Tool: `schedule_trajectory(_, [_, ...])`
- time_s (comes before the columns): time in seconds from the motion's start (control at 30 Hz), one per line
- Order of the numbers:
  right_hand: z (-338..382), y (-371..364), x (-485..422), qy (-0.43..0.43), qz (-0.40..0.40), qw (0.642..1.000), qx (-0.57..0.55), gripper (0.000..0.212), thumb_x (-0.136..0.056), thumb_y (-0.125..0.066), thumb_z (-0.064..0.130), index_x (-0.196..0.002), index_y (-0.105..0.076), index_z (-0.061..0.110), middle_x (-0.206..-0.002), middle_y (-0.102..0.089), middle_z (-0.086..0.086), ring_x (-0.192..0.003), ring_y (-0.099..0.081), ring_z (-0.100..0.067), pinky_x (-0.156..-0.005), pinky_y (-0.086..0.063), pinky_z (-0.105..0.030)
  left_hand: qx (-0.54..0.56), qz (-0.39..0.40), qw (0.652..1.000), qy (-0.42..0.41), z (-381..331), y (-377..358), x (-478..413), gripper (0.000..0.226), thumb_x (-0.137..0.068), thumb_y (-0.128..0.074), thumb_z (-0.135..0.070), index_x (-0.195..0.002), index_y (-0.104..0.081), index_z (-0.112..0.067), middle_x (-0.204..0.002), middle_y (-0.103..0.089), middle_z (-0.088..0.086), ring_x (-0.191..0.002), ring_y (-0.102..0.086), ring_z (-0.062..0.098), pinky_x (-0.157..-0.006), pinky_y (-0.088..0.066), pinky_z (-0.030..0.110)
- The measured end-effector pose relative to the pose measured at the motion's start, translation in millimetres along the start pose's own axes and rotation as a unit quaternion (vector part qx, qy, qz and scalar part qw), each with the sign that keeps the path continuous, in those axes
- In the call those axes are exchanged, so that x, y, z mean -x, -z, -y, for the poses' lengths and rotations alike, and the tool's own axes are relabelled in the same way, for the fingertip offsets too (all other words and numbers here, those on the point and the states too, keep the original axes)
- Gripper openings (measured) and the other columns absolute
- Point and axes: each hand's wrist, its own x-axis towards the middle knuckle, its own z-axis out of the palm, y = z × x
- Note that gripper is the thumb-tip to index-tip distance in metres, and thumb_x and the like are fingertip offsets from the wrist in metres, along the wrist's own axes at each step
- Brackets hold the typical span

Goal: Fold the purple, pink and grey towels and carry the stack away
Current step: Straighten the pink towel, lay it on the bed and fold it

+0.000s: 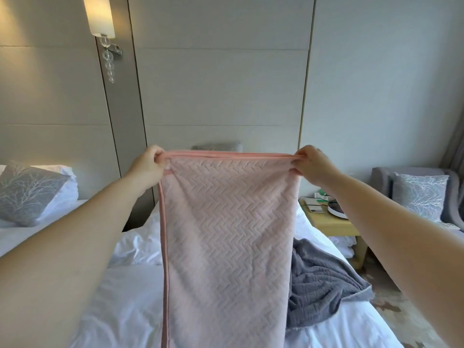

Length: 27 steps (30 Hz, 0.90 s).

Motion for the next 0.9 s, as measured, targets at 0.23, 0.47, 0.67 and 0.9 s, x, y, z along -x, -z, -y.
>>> schedule_trajectory(0.23, [22,26,5,0.031,-0.057,0.993,-0.096,0.018,-0.083,-0.065,0.014,-0.079,-0.056,0.03,-0.089,-0.061,0.003,-0.087,-0.061,-0.018,-0.075,-0.052,-0.031,0.119,-0.03,0.99,-0.068,-27,35,-10,0.012,-0.092,-0.056,-0.003,-0.1,-0.053,-0.011,-0.09,-0.056,-0.003,-0.07,-0.059,0.001,-0.056,-0.049,0.005])
schedule_trajectory(0.47, [-27,-4,126,-0.052,0.066,0.996,0.006,0.016,-0.073,-0.079,0.02,-0.08,-0.065,0.024,-0.082,-0.067,0.0,-0.069,-0.057,-0.015,-0.058,-0.051,-0.031,0.01,0.15,0.988,-0.034,64,58,103,0.014,-0.083,-0.072,-0.019,-0.092,-0.062,-0.013,-0.09,-0.065,0.004,-0.081,-0.055,0.017,-0.076,-0.044,0.031])
schedule_trajectory(0.67, [-129,-78,299,-0.134,0.209,0.962,0.116,0.028,-0.063,-0.086,0.014,-0.067,-0.061,0.027,-0.081,-0.062,0.001,-0.079,-0.057,-0.018,-0.067,-0.04,-0.021,-0.006,0.309,0.949,0.064,189,27,272,0.013,-0.079,-0.075,-0.007,-0.079,-0.063,-0.013,-0.079,-0.063,-0.001,-0.075,-0.06,0.017,-0.067,-0.043,0.018])
schedule_trajectory(0.9, [-205,-129,482,-0.159,0.288,0.93,0.163,0.044,-0.063,-0.084,0.014,-0.057,-0.05,0.04,-0.073,-0.052,0.012,-0.078,-0.051,-0.015,-0.067,-0.036,-0.026,-0.079,0.41,0.895,0.157,292,11,465,0.015,-0.077,-0.078,-0.015,-0.074,-0.065,-0.023,-0.083,-0.066,-0.002,-0.084,-0.065,0.017,-0.082,-0.048,0.033])
